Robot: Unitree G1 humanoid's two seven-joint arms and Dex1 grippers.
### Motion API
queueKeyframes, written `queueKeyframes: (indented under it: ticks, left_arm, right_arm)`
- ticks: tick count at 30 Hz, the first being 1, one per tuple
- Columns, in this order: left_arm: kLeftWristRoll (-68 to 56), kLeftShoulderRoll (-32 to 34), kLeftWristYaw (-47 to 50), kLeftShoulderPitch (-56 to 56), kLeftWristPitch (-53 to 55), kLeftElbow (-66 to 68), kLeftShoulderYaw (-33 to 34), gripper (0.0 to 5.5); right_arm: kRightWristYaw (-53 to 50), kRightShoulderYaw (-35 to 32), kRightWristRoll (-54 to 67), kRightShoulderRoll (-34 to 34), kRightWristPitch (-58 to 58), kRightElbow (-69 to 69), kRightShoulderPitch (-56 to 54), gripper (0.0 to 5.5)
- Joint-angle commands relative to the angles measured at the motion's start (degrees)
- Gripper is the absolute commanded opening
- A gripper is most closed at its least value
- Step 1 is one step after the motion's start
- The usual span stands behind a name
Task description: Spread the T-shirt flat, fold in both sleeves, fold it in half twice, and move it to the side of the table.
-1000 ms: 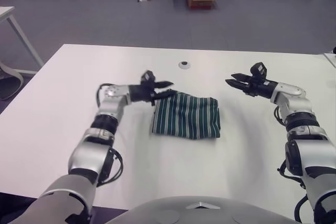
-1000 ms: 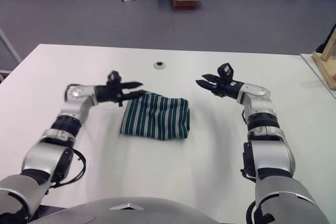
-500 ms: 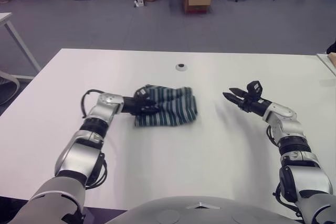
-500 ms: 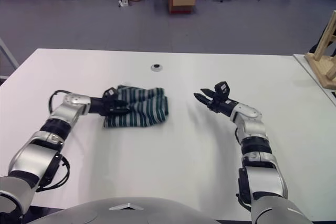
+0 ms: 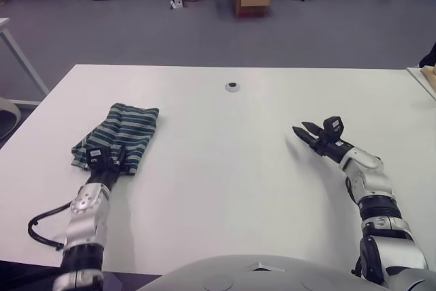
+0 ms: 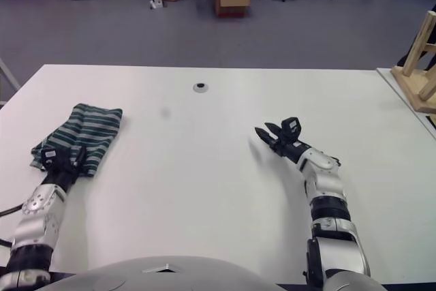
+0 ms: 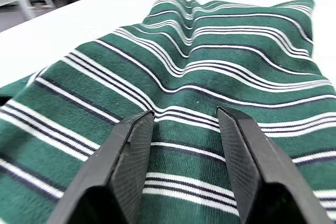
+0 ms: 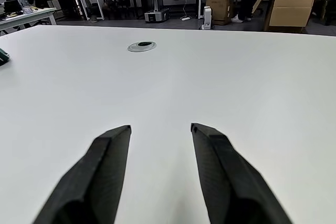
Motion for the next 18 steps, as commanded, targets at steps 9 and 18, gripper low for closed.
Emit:
queueKeyframes:
  ticks: [9,18]
  left_arm:
    - [4.68,3.1,-3.74,-12.68,0.96,-11.71,-1.95,2.19]
    - [8.86,-0.56,-2.18,-15.1,-2.63,-7.62,-3.96,2.19]
  right_arm:
    - [-25.75,-3.43,-9.32,7.03,-14.66,-6.91,3.91,2.14]
    - [-32.36,-3.78,-11.89,6.48,-18.22,0.14,0.56,2.14]
